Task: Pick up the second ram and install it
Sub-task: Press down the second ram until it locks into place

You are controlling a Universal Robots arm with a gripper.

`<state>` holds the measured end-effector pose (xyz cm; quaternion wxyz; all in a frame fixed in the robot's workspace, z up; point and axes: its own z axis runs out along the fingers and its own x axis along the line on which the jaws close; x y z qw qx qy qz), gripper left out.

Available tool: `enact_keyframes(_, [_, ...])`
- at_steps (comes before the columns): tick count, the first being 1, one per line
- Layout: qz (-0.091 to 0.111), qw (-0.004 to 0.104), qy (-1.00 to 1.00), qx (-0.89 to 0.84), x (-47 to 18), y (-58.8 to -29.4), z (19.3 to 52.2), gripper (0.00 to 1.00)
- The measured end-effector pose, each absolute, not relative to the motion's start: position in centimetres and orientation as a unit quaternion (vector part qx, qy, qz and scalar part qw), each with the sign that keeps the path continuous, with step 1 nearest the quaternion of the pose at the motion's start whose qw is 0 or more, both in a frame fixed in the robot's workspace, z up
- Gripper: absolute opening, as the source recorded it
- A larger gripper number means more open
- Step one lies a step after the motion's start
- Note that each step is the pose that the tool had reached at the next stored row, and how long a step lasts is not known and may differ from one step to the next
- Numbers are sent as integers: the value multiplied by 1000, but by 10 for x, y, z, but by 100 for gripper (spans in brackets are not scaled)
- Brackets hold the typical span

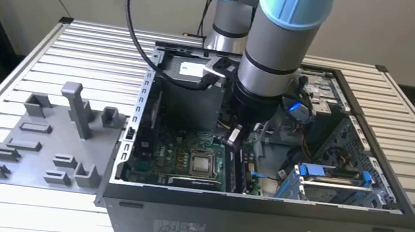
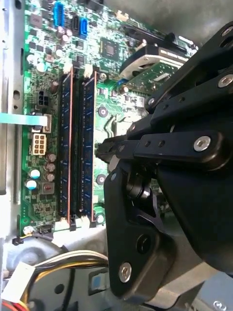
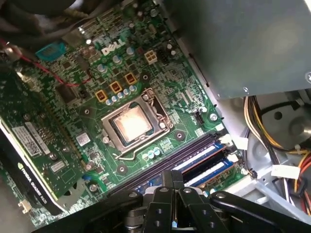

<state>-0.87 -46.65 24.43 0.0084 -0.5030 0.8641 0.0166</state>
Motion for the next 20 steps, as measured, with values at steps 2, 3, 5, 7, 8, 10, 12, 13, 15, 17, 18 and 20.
enact_keyframes(2, [17, 8, 854, -519, -9, -466, 244, 11])
enact_keyframes(3, [17, 8, 850, -527, -9, -466, 243, 11])
enact_keyframes(5, [17, 8, 840, -542, -9, -467, 243, 11])
enact_keyframes(7, [17, 8, 830, -557, -9, -467, 243, 11])
enact_keyframes(8, [17, 7, 825, -565, -9, -467, 242, 11])
enact_keyframes(10, [17, 7, 815, -580, -9, -467, 242, 11])
enact_keyframes(12, [17, 7, 804, -595, -9, -467, 241, 11])
enact_keyframes(13, [17, 8, 798, -602, -9, -467, 241, 11])
enact_keyframes(15, [17, 8, 787, -616, -9, -466, 240, 11])
enact_keyframes(17, [16, 8, 776, -630, -9, -467, 239, 11])
enact_keyframes(18, [16, 8, 771, -637, -9, -467, 239, 11])
enact_keyframes(20, [15, 9, 759, -651, -9, -467, 239, 11])
